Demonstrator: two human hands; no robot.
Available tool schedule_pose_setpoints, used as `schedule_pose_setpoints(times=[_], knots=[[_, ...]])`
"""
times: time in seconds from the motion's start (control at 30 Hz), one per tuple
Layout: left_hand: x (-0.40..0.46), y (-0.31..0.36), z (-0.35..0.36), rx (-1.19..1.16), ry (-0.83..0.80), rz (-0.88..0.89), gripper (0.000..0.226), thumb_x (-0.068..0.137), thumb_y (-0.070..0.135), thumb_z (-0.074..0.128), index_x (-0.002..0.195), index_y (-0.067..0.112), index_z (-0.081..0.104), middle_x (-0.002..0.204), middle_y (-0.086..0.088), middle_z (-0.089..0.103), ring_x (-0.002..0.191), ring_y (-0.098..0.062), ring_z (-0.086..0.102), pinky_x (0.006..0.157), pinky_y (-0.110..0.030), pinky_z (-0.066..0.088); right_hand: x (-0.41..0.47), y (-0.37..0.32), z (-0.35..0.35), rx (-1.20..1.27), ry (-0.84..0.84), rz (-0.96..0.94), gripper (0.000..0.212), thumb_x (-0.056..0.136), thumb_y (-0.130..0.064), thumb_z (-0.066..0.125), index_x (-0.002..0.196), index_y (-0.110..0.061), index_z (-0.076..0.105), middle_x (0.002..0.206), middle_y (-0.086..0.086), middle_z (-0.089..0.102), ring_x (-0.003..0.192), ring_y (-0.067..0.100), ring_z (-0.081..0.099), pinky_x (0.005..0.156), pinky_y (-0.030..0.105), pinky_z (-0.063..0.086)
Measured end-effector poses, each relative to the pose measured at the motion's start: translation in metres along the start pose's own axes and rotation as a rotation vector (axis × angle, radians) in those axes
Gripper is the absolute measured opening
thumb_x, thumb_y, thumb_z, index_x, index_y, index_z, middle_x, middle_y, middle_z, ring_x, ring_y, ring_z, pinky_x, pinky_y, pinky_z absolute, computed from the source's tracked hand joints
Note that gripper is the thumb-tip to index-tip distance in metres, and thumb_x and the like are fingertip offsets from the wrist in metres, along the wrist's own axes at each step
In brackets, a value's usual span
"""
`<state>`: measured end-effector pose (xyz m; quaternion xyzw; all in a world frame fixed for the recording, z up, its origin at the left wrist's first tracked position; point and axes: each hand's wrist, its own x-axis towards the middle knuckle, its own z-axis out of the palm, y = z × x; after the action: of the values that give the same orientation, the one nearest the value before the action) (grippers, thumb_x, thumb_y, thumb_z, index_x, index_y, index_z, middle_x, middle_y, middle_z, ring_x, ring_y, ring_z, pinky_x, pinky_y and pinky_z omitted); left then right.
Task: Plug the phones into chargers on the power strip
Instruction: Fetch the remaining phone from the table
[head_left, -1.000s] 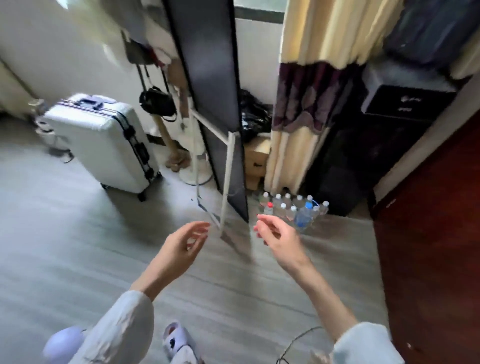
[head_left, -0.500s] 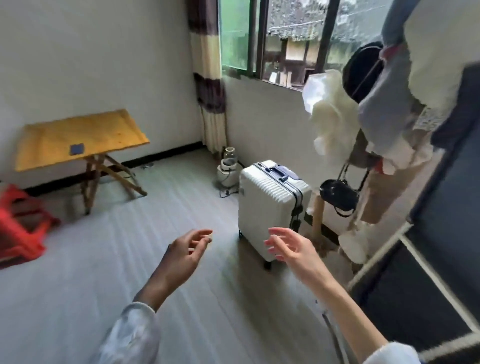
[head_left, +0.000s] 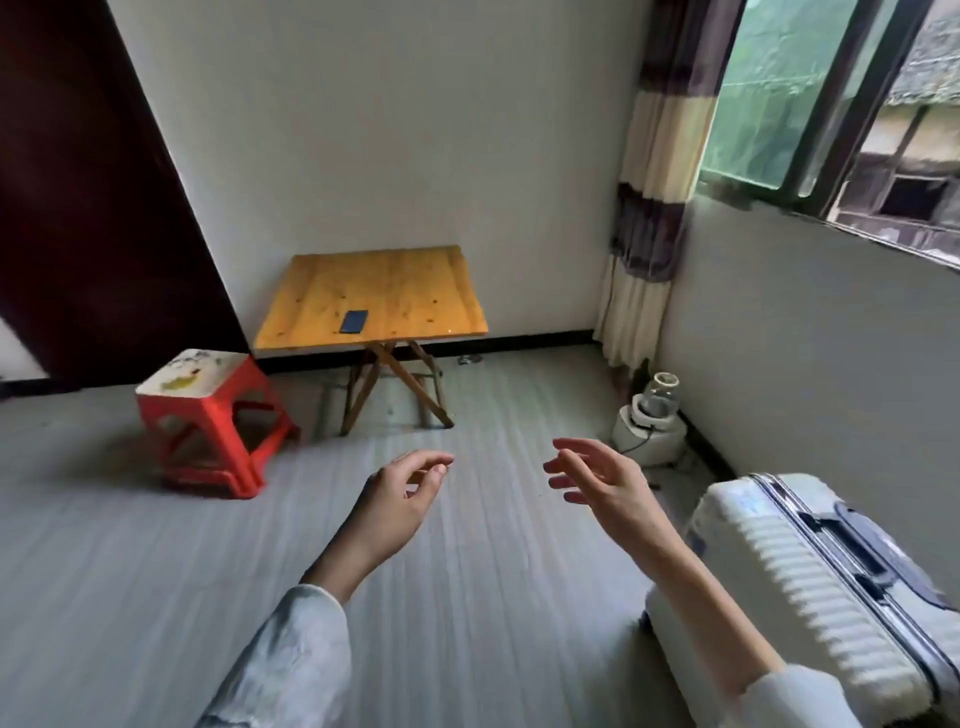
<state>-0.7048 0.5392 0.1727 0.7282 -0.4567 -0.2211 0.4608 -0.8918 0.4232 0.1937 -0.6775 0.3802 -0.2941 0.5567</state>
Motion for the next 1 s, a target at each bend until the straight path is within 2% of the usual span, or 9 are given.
schedule_pose_setpoints(times=[0.1,0.23,0.47,0.57,0.67,0.7,0.8,1.0], knots=[[0.056,-0.023,-0.032,0.004,0.077,-0.050,0.024,0.093,0.022,0.048,0.090,0.045,0.058,0.102,0.017,0.065,0.099,-0.003,0.060,0.082,-0.016,0.044,0.085,-0.014,0.025,-0.038,-0.092,-0.039,0.017,0.093,-0.018,0.050,0.107,-0.015,0.060,0.089,0.004,0.069,0.081,0.016,0.065,0.074,0.029,0.052],[0.125,-0.069,-0.069,0.006,0.201,-0.151,0.023,0.092,0.017,0.049,0.094,0.036,0.060,0.101,0.008,0.066,0.099,-0.012,0.062,0.084,-0.023,0.044,0.190,-0.016,0.073,-0.072,-0.222,-0.061,0.018,0.093,-0.019,0.050,0.109,-0.015,0.060,0.090,0.002,0.069,0.081,0.013,0.065,0.071,0.022,0.052],[0.283,-0.159,-0.125,-0.035,0.298,-0.226,0.021,0.093,0.009,0.047,0.097,0.023,0.061,0.098,0.002,0.065,0.097,-0.020,0.061,0.090,-0.035,0.045,0.379,0.003,0.163,-0.170,-0.278,-0.077,0.022,0.093,-0.021,0.050,0.111,-0.014,0.060,0.098,0.006,0.070,0.090,0.019,0.067,0.086,0.037,0.053],[0.356,-0.204,-0.151,-0.044,0.302,-0.265,0.020,0.093,0.009,0.047,0.097,0.023,0.060,0.097,0.002,0.064,0.097,-0.019,0.060,0.089,-0.031,0.045,0.459,0.012,0.204,-0.228,-0.286,-0.074,0.025,0.093,-0.022,0.051,0.114,-0.012,0.059,0.105,0.007,0.069,0.094,0.017,0.066,0.089,0.035,0.052],[0.420,-0.248,-0.170,-0.017,0.284,-0.329,0.019,0.092,0.011,0.048,0.100,0.020,0.062,0.100,0.001,0.065,0.100,-0.017,0.060,0.087,-0.024,0.041,0.528,0.022,0.240,-0.387,-0.316,-0.126,0.030,0.092,-0.027,0.052,0.118,-0.012,0.058,0.110,0.001,0.067,0.099,0.008,0.061,0.079,0.011,0.045],[0.440,-0.262,-0.175,-0.006,0.266,-0.360,0.019,0.092,0.012,0.048,0.104,0.017,0.062,0.103,-0.001,0.065,0.102,-0.018,0.060,0.088,-0.025,0.042,0.550,0.026,0.250,-0.419,-0.332,-0.126,0.031,0.092,-0.027,0.052,0.119,-0.012,0.057,0.112,0.001,0.066,0.102,0.009,0.061,0.078,0.009,0.044],[0.499,-0.303,-0.187,0.007,0.210,-0.467,0.022,0.092,0.011,0.049,0.110,0.010,0.061,0.113,-0.010,0.065,0.106,-0.024,0.060,0.093,-0.032,0.044,0.613,0.038,0.273,-0.490,-0.372,-0.095,0.035,0.093,-0.026,0.050,0.124,-0.011,0.053,0.123,0.005,0.062,0.113,0.017,0.058,0.092,0.026,0.048],[0.624,-0.373,-0.204,0.027,0.137,-0.550,0.021,0.093,0.017,0.048,0.109,0.017,0.061,0.112,-0.006,0.064,0.102,-0.016,0.058,0.082,-0.023,0.042,0.751,0.066,0.319,-0.620,-0.390,-0.127,0.041,0.094,-0.026,0.049,0.132,-0.011,0.046,0.131,0.010,0.056,0.119,0.024,0.053,0.092,0.028,0.042]])
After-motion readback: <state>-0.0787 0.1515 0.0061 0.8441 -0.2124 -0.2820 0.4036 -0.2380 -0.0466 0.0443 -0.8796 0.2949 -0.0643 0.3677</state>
